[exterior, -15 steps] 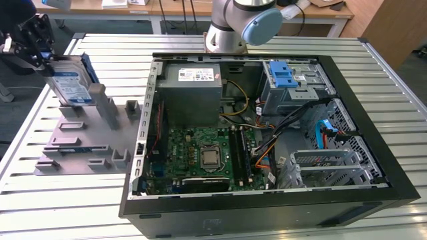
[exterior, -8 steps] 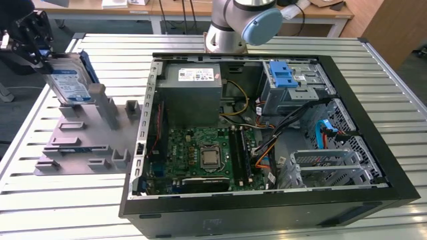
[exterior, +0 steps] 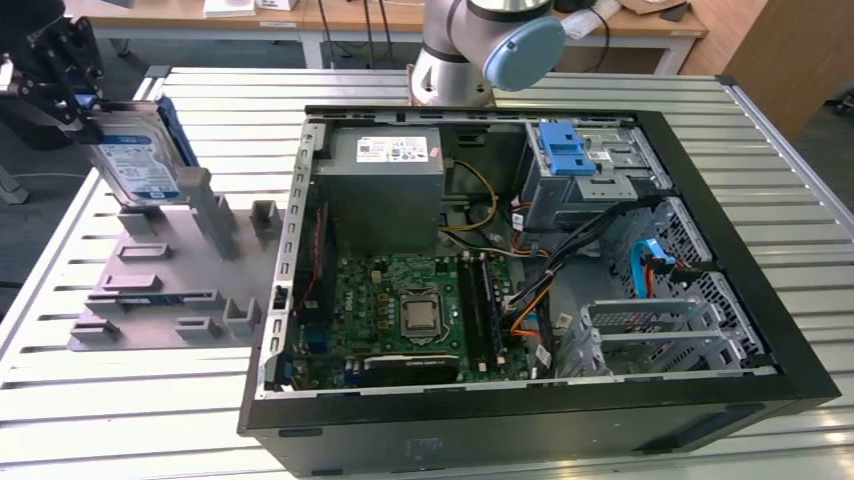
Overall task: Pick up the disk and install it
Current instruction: 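Pick up the disk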
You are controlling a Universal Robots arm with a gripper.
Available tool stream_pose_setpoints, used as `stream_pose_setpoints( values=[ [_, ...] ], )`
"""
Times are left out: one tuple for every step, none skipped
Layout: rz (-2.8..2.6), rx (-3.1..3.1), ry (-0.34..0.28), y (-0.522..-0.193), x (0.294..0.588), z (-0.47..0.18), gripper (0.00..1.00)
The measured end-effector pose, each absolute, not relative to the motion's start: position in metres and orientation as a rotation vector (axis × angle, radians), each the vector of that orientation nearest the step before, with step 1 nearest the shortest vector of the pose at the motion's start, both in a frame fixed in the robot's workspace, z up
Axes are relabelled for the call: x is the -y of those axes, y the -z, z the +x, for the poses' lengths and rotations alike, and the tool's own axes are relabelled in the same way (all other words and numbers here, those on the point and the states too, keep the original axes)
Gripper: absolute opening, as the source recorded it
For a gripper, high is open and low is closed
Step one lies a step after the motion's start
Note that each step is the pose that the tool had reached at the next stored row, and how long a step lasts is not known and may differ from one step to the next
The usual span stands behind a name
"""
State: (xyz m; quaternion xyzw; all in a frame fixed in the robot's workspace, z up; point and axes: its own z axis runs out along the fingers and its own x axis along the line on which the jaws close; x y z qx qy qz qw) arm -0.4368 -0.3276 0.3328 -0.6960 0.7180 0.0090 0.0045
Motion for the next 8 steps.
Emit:
stream_pose_setpoints(
  values=[
    [-2.18, -2.249, -0.028, -0.3336, 0.3276, -0.4368, 0.37],
    [-2.18, -2.249, -0.028, -0.3345, 0.3276, -0.4368, 0.37],
    [-2.18, -2.249, -0.028, -0.3353, 0.3276, -0.4368, 0.37],
    [-2.18, -2.249, -0.028, -0.3362, 0.3276, -0.4368, 0.37],
    [-2.18, -2.249, -0.028, -0.337, 0.3276, -0.4368, 0.37],
    [-2.18, -2.249, -0.028, -0.338, 0.3276, -0.4368, 0.37],
    [-2.18, -2.249, -0.028, -0.3388, 0.3276, -0.4368, 0.37],
    [-2.18, -2.249, -0.028, -0.3396, 0.3276, -0.4368, 0.37]
  ],
)
